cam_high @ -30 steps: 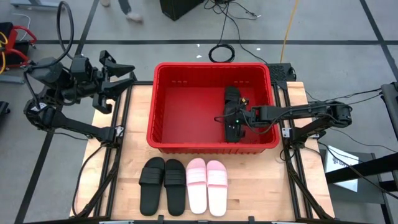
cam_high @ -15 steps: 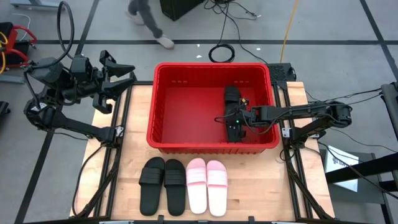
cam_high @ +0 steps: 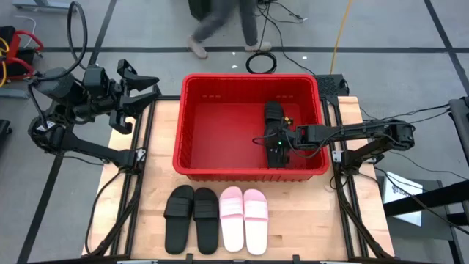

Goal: Pick and place slides into bin
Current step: Put the black slide into the red bin, then put the pink slide into the red bin

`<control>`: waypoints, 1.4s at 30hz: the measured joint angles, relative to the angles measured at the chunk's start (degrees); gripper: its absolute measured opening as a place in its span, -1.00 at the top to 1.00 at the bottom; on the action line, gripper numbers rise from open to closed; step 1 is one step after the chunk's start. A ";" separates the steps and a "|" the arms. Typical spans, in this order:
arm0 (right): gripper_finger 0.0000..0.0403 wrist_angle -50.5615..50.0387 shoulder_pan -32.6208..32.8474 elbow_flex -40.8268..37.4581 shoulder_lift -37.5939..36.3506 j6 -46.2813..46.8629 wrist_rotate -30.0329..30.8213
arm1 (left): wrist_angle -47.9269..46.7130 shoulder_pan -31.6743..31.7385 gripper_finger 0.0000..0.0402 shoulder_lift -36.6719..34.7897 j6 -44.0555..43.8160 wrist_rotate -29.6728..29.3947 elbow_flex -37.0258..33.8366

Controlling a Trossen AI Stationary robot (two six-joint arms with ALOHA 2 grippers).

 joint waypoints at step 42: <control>0.20 7.83 0.15 0.09 -14.68 21.17 -18.04 | -0.34 -0.02 -0.01 0.02 0.33 0.02 0.01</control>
